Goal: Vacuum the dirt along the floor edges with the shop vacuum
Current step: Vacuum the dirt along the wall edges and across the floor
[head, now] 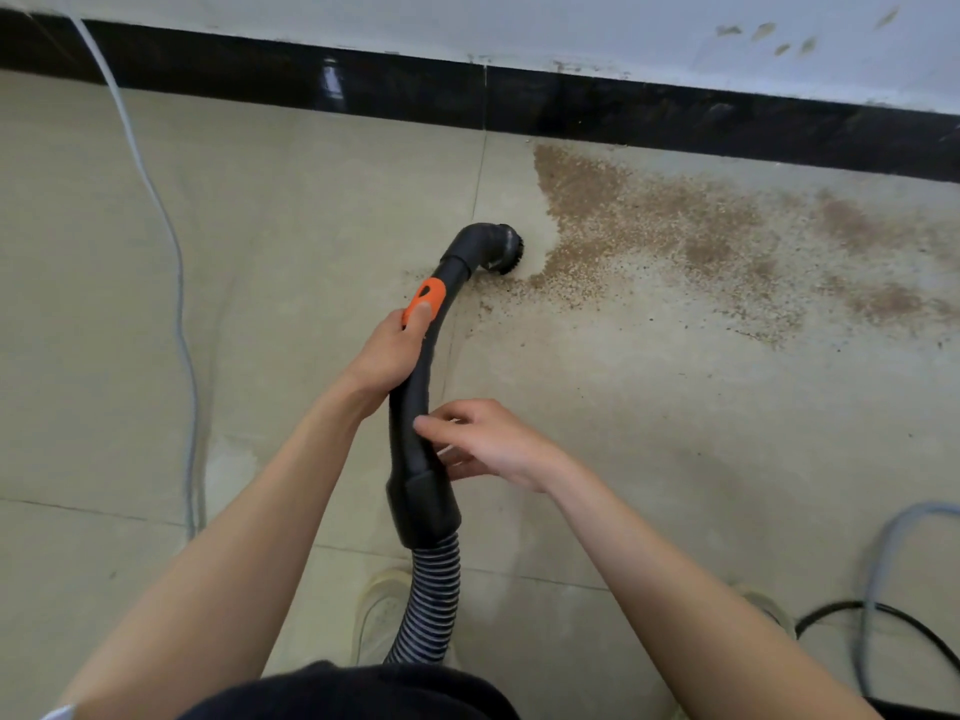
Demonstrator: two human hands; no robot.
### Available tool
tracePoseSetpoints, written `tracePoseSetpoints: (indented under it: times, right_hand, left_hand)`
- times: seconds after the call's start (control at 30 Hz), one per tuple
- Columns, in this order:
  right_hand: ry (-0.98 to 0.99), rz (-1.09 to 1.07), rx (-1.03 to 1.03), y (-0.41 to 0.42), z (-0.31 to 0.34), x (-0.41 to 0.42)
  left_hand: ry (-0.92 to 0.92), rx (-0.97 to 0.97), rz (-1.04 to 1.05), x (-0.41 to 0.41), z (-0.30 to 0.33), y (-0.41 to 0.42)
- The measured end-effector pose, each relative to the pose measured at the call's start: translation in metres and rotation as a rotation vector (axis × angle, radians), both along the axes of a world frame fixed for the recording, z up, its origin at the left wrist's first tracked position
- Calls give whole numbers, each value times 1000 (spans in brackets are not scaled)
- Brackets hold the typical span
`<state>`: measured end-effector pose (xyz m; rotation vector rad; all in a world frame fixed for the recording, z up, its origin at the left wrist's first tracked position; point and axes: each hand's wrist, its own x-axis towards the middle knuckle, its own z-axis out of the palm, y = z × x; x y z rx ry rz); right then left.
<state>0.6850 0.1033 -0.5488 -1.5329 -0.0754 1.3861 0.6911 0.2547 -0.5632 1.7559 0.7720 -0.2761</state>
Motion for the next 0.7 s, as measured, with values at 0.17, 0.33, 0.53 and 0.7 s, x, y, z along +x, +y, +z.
tracePoseSetpoints:
  times: [0.17, 0.33, 0.53, 0.7]
  right_hand:
    - [-21, -338, -73, 28, -5, 31]
    - [-131, -283, -35, 98, 0, 43]
    - [-96, -98, -61, 151, -13, 23]
    - [-7, -125, -77, 159, -26, 13]
  left_hand:
    - [-97, -34, 207, -23, 15, 23]
    - [-103, 17, 303, -54, 28, 35]
    - [-32, 66, 274, -95, 13, 50]
    - [-6, 103, 303, -107, -6, 54]
